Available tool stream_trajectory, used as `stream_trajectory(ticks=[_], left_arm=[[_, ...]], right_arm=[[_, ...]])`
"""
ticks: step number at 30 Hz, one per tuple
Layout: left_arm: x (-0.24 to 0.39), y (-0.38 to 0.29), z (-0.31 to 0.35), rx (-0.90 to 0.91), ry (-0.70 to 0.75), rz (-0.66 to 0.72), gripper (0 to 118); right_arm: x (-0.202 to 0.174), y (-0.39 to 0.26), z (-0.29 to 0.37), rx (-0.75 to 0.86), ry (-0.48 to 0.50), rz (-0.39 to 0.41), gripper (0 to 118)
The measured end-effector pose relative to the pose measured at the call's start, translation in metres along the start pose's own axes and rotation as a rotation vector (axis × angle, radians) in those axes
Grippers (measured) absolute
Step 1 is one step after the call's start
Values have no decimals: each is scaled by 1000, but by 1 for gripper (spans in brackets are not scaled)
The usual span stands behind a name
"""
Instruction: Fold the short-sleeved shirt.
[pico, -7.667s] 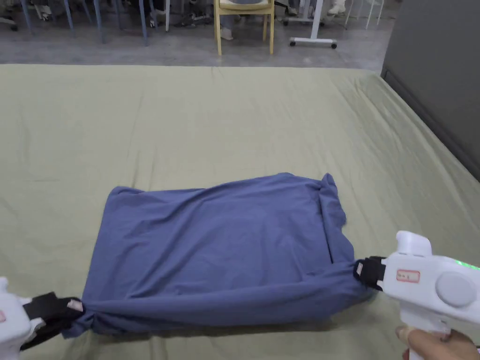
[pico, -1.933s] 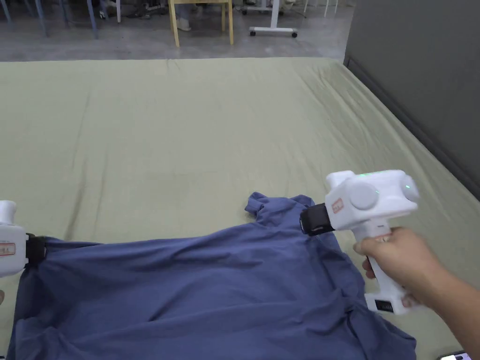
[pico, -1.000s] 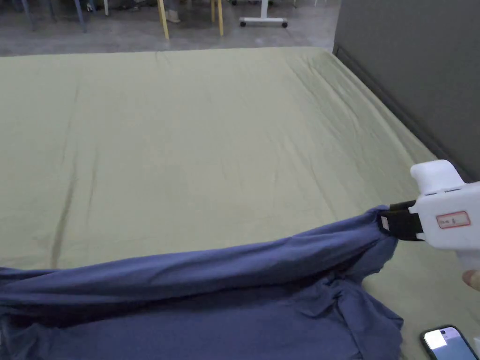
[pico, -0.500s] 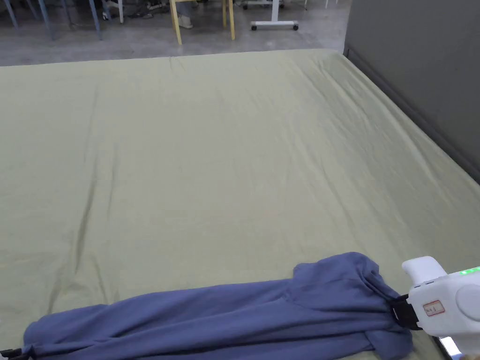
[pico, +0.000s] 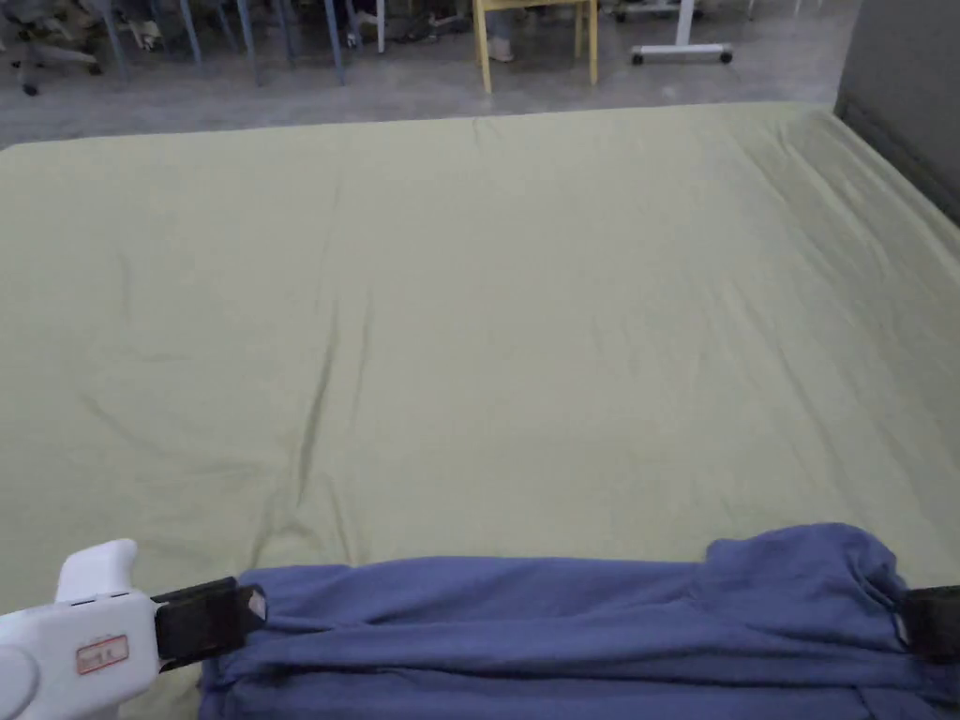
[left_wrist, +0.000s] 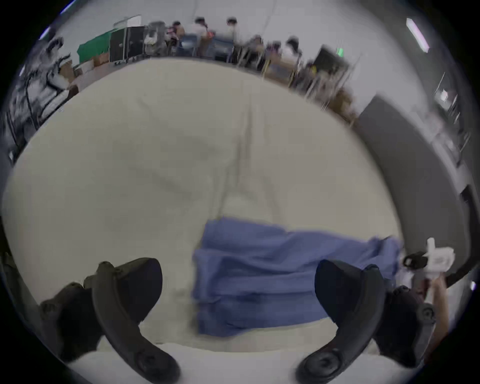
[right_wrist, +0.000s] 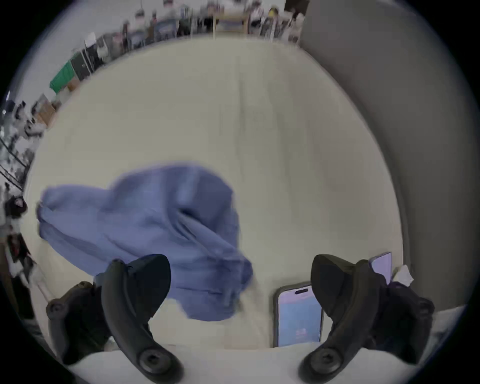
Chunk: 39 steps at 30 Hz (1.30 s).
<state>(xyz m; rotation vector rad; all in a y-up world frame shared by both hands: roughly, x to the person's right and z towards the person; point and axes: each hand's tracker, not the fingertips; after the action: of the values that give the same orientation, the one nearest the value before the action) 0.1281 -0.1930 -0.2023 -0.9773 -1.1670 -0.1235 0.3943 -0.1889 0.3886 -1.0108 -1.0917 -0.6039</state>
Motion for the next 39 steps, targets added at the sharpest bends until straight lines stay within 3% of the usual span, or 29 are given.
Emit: stream_trajectory(ticks=[3,5,6,7,8,9,10,12,13,15,17,18,19,20,22,24,27,29,32,35,36,37,38,39], left_arm=[[16,0,31,26,0,-39,118],[41,-10,38,10,21,-81,118],[51,-16,39,-12,31,-101,118],[57,-24,37,-56,35,-126,111],[62,-30,35,-85,38,-136,78],[51,-34,24,-113,30,-145,16],[45,-39,19,-109,10,-138,0],[32,-46,10,-87,-29,-55,0],[25,-47,9,-157,-124,-16,0],[-7,-42,6,-129,-289,121,0],[-47,-26,4,-100,-505,238,10],[-67,-21,-4,-108,-568,301,57],[-84,-18,-15,-148,-597,341,118],[-103,-14,-19,-47,-586,367,118],[-89,-7,-18,-136,-509,435,118],[-89,-5,-31,-209,-423,372,118],[-101,-24,-74,-302,-448,342,118],[-120,-21,-88,-220,-501,286,118],[-126,-24,-96,-196,-514,368,118],[-97,-26,-95,-197,-539,329,118],[-89,-28,-96,-203,-542,325,114],[-91,-26,-96,-209,-541,305,52],[-88,-27,-96,-205,-544,299,7],[-82,-29,-104,-210,-529,301,7]], right_arm=[[-7,7,52,148,107,-124,112],[-20,7,70,188,209,-152,102],[-29,5,75,197,246,-148,81],[-41,2,78,213,270,-128,24],[-52,0,76,222,273,-91,3],[-66,-3,73,220,254,-50,3],[-78,-8,73,221,226,-5,3],[-91,-15,68,185,362,11,3],[-97,-18,69,174,435,13,3],[-103,-22,73,180,529,0,3],[-100,-22,72,171,612,-12,3],[-99,-22,73,171,644,-15,3],[-98,-22,75,176,664,-14,3],[-97,-21,75,182,662,-11,3],[-96,-20,78,188,702,-16,3],[-96,-19,78,187,750,-39,3],[-100,-17,82,192,783,-45,3],[-104,-17,82,189,802,-40,3],[-110,-18,83,186,833,-21,3],[-120,-15,85,179,831,6,3],[-123,-15,84,174,822,17,3],[-126,-14,84,173,813,23,3],[-130,-13,84,173,800,28,3],[-133,-12,84,171,786,29,3]])
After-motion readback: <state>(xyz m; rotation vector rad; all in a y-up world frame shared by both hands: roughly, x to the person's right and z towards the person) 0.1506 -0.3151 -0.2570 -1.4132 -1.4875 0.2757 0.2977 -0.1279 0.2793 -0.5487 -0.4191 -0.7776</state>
